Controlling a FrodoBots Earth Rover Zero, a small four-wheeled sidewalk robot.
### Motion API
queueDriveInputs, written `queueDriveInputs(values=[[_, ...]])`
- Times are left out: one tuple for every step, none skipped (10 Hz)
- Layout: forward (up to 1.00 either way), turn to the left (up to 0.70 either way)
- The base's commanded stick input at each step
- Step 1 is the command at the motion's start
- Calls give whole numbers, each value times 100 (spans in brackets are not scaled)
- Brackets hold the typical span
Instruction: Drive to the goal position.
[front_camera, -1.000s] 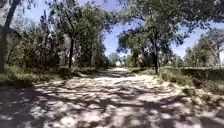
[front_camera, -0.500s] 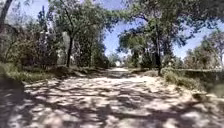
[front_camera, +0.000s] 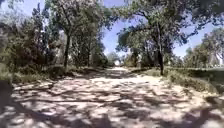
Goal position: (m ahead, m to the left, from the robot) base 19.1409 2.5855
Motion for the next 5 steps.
queueDriveInputs(values=[[70,1],[70,1],[70,1],[70,1],[70,1]])
